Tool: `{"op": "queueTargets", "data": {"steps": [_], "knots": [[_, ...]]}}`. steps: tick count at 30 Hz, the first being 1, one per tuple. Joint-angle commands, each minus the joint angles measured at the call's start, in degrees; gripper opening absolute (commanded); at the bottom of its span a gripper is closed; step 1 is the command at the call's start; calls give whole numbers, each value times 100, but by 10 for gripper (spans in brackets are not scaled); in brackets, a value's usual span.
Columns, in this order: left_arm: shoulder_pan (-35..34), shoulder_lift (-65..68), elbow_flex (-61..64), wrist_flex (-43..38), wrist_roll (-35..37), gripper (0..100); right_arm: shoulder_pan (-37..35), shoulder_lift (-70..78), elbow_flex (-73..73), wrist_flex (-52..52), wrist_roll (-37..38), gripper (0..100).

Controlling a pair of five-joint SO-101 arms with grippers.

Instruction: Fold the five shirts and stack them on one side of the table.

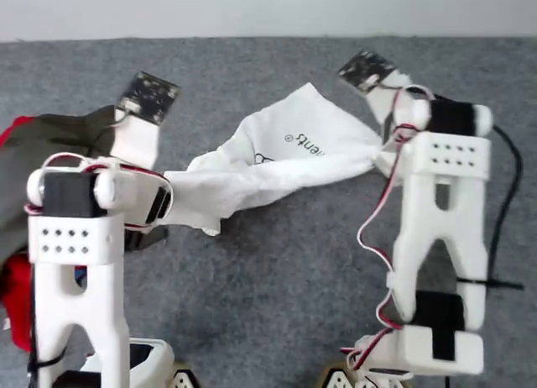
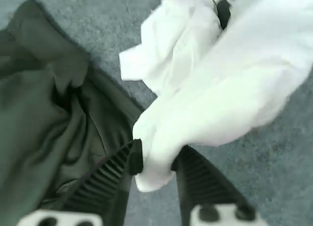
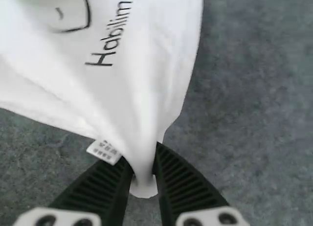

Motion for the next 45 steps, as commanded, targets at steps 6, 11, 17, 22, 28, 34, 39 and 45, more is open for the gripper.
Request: {"op": "queueTargets", "data": {"steps": [6, 11, 17, 22, 28, 34, 39, 45], "knots": [[615, -870, -541, 97, 853, 221, 505, -418, -229, 75, 35, 9], [712, -976, -444, 97, 870, 221, 708, -444, -255, 444, 26, 9], [738, -387, 813, -290, 844, 221, 673, -514, -264, 892, 9, 9], [941, 712, 1446, -1213, 598, 190, 664, -804, -255, 927, 0, 9], [1714, 2374, 1341, -1714, 457, 134, 673, -998, -255, 1138, 0, 9], [1996, 3411, 549, -1345, 475, 197, 708, -1156, -229, 1341, 0, 9], [1855, 3648, 171, -1143, 484, 235, 708, -1288, -220, 1341, 0, 9], [1837, 4132, 163, -1336, 466, 235, 708, -1288, -220, 1341, 0, 9]]}}
